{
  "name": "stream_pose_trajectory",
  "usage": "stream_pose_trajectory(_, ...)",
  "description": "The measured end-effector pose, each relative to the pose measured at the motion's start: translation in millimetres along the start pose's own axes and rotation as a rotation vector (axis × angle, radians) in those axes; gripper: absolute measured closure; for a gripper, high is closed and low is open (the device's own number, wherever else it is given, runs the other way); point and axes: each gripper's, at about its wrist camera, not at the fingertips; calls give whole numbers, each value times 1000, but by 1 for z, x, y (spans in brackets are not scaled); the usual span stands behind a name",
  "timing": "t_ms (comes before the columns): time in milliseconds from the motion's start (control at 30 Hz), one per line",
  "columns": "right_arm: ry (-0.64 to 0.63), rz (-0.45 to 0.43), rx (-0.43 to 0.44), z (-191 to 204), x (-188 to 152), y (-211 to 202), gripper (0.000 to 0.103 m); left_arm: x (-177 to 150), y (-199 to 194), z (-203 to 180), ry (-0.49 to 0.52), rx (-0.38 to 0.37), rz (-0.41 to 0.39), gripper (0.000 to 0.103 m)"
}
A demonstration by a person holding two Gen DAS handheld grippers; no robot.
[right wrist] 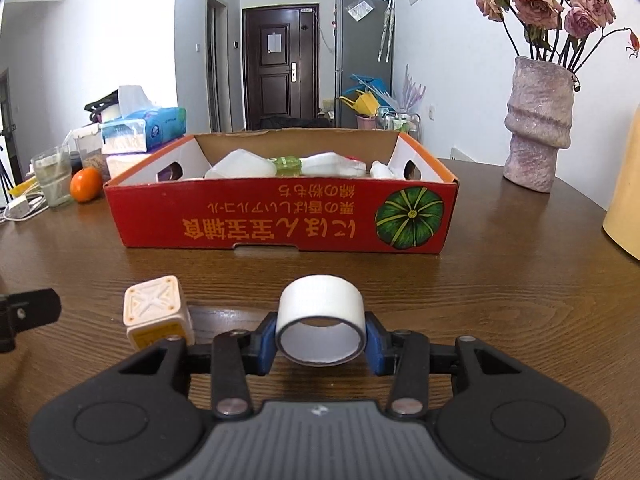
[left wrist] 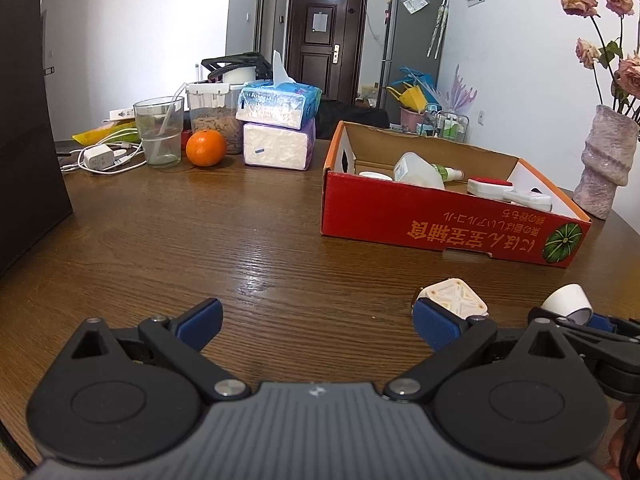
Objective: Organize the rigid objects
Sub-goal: 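Close the left tool on the beige plug adapter while the right tool holds the tape roll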
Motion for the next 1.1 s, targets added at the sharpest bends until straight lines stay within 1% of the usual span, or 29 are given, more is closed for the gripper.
stream_pose_trajectory(267, 12, -31, 6, -18, 3, -5, 61, 1, 5, -11, -21, -6, 6, 0)
stream_pose_trajectory(567, 37, -69, 2, -52, 4, -12, 61, -2, 12, -44, -24, -22, 22, 0)
stream_pose_trajectory(767, 49, -92, 4, -73, 5, -17, 61, -5, 19, -69, -21, 35, 27, 0)
stream_pose_trajectory(1100, 56, -106, -6, -101, 6, -18, 61, -8, 39, -102, 3, 76, 60, 0)
Point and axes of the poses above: each gripper's, at about its wrist camera, not at the fingertips, and y roughly the way its jaws point, z to its left, x to its top, and after that the axes turned 3 degrees about -y, right-handed
